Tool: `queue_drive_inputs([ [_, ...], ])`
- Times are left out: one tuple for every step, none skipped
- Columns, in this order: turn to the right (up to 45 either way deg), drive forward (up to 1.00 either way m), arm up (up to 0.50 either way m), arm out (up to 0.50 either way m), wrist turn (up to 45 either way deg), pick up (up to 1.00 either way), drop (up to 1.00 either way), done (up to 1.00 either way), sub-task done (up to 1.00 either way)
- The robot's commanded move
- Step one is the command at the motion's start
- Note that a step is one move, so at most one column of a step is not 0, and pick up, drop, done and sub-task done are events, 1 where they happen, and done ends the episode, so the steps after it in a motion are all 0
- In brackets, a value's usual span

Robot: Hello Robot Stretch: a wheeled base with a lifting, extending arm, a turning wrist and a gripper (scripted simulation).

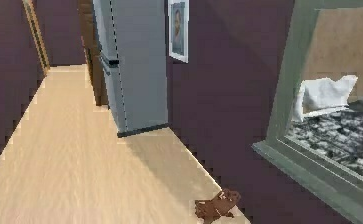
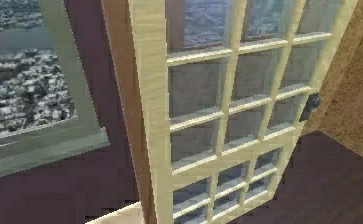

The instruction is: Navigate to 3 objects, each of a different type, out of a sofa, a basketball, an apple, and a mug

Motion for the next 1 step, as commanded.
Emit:
queue_drive_inputs([
  [-33.0,0.00,0.00,0.00,0.0,0.00,0.00,0.00,0.00],
])
